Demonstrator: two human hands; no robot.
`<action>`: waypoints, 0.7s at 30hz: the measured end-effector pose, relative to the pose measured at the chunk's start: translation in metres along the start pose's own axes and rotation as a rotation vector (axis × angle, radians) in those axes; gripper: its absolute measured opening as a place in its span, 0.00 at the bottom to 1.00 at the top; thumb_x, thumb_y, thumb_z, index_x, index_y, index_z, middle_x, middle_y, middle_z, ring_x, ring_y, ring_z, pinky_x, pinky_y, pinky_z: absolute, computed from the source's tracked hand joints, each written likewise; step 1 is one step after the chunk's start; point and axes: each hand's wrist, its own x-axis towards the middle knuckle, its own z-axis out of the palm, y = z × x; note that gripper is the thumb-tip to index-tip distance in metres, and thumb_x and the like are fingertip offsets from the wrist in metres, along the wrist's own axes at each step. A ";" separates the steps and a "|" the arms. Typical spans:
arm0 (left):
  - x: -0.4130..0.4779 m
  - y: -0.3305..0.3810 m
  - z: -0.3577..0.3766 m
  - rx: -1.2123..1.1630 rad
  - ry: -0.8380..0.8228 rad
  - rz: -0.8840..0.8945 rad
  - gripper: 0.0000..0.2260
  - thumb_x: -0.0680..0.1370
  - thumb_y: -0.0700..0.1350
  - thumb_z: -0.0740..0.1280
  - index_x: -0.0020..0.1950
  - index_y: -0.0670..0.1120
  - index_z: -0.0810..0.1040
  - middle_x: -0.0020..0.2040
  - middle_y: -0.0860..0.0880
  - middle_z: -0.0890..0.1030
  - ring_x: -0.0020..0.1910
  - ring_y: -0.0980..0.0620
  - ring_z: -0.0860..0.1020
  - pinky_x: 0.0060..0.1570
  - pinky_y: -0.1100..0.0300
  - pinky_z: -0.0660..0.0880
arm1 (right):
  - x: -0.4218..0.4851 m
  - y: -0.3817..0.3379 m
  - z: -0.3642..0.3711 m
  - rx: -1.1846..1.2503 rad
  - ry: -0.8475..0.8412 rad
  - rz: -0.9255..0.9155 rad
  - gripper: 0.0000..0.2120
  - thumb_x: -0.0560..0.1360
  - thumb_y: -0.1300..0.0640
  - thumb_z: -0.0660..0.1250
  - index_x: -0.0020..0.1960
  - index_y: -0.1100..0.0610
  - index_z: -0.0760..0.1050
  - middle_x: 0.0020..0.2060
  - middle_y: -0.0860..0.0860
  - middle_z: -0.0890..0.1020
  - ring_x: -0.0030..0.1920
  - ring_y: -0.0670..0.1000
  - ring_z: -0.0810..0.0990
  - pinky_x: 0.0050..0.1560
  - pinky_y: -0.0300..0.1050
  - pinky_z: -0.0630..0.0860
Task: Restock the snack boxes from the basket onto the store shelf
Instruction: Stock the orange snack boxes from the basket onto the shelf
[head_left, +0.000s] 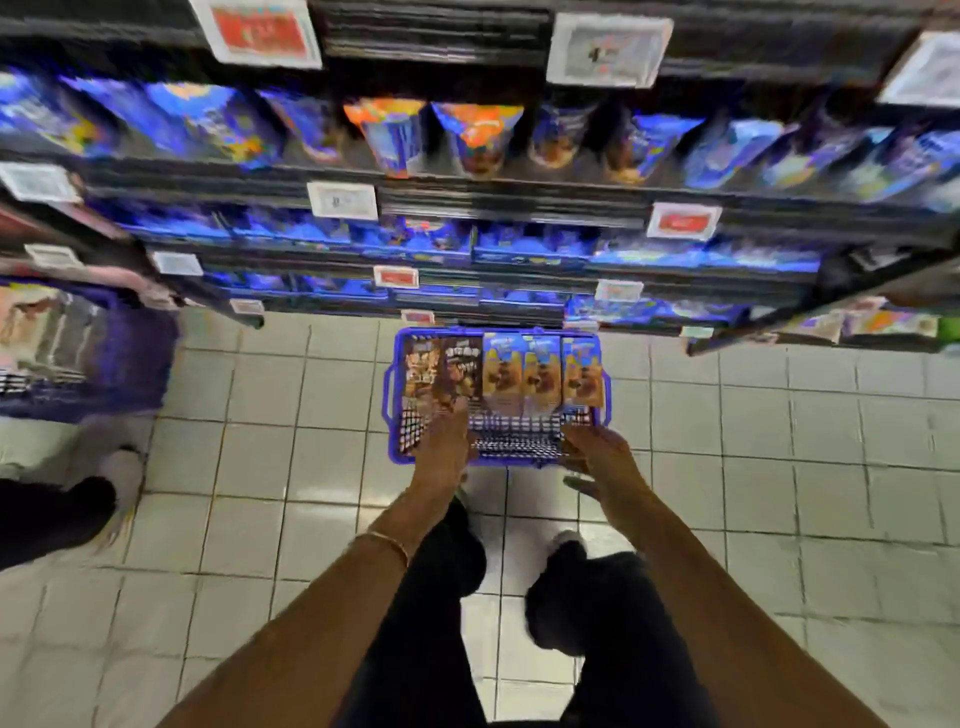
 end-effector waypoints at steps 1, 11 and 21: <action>0.020 -0.014 0.006 -0.011 0.008 0.009 0.19 0.87 0.51 0.60 0.73 0.41 0.74 0.56 0.44 0.84 0.42 0.55 0.83 0.29 0.67 0.78 | 0.022 0.011 0.003 -0.002 0.007 0.029 0.04 0.82 0.57 0.66 0.54 0.57 0.74 0.47 0.58 0.78 0.43 0.55 0.77 0.51 0.50 0.71; 0.237 -0.161 0.071 -0.109 0.020 -0.034 0.25 0.84 0.65 0.57 0.54 0.46 0.82 0.49 0.41 0.84 0.46 0.40 0.82 0.49 0.45 0.80 | 0.295 0.145 0.030 0.102 -0.133 0.161 0.12 0.76 0.54 0.73 0.54 0.60 0.78 0.41 0.65 0.77 0.43 0.60 0.80 0.49 0.48 0.77; 0.328 -0.221 0.097 -0.568 -0.076 -0.091 0.35 0.80 0.74 0.52 0.56 0.49 0.85 0.54 0.48 0.85 0.52 0.46 0.82 0.57 0.53 0.77 | 0.406 0.182 0.041 0.476 -0.345 0.108 0.09 0.78 0.54 0.71 0.56 0.56 0.78 0.72 0.58 0.70 0.75 0.57 0.68 0.65 0.53 0.68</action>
